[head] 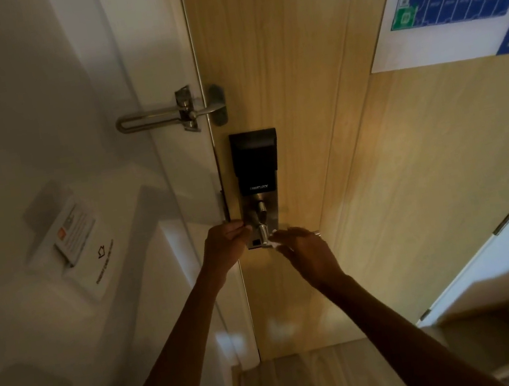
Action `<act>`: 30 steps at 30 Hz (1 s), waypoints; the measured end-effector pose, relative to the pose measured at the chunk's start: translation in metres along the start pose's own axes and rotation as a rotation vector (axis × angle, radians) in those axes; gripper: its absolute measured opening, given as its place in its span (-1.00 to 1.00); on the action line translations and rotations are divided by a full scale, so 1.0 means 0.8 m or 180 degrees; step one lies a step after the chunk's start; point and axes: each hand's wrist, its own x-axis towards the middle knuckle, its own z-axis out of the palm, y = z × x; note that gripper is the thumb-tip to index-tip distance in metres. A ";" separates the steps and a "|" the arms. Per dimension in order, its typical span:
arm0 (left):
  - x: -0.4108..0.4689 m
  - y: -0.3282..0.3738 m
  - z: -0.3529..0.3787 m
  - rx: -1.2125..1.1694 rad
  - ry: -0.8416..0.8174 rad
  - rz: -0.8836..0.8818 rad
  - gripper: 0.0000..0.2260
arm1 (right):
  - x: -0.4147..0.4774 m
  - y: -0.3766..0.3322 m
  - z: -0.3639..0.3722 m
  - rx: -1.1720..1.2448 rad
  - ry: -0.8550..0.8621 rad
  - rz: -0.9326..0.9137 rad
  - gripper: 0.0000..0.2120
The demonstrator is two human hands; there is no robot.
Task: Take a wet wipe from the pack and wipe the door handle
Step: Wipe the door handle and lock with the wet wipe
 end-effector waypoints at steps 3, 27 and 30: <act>-0.001 0.000 0.002 -0.0082 0.0096 0.0000 -0.72 | 0.025 0.026 -0.011 -0.0100 -0.0678 0.0196 -0.77; -0.003 -0.005 0.002 -0.0544 -0.0004 -0.0026 -0.73 | -0.037 0.012 0.021 0.4569 0.2353 0.3670 -0.71; 0.001 -0.009 0.003 -0.0655 0.0040 -0.0133 -0.73 | -0.039 -0.001 0.022 0.5113 0.2325 0.3933 -0.73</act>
